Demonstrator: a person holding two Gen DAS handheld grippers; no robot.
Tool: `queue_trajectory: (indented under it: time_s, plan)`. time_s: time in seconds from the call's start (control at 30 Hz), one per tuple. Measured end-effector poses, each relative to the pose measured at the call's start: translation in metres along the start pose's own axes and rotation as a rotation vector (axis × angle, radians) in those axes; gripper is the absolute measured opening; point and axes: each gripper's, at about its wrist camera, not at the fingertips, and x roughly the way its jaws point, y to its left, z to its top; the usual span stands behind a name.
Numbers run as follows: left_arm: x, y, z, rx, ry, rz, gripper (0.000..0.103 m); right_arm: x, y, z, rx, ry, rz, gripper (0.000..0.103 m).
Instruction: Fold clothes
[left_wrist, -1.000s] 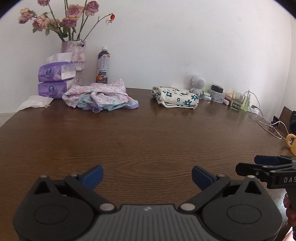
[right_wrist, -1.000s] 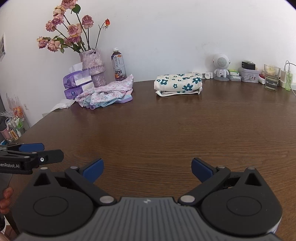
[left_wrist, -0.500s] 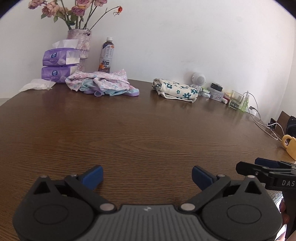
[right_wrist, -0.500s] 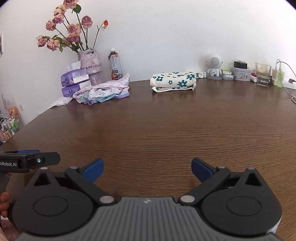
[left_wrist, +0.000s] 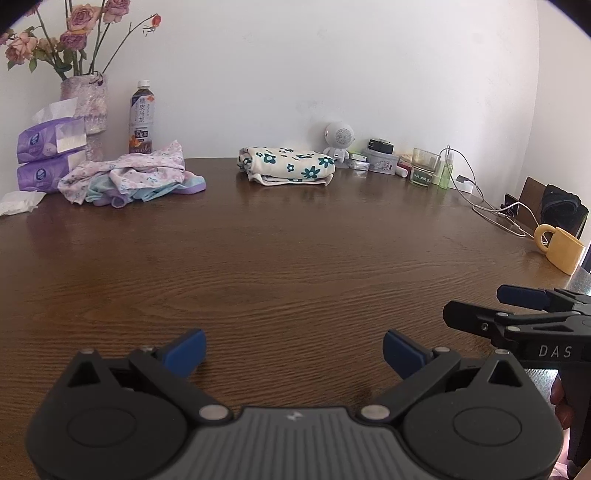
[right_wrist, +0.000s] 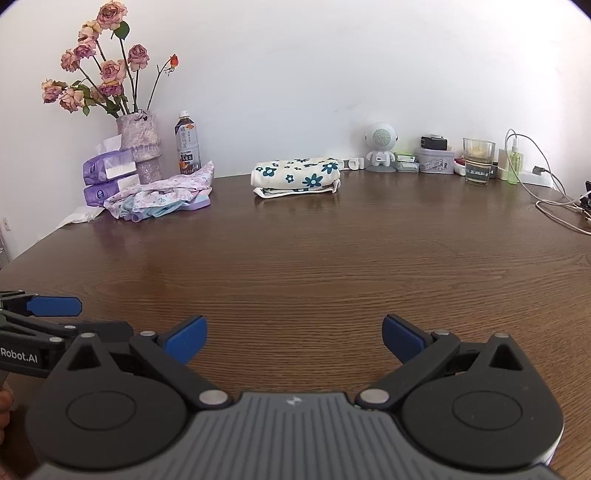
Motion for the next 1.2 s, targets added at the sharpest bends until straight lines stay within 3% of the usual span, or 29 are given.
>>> queue_trajectory:
  time_s: [1.2]
  plan:
    - [0.0023, -0.0029, 0.0013, 0.018, 0.032, -0.022, 0.103, -0.0003, 0.0040, -0.0035, -0.015, -0.004, -0.022, 0.103]
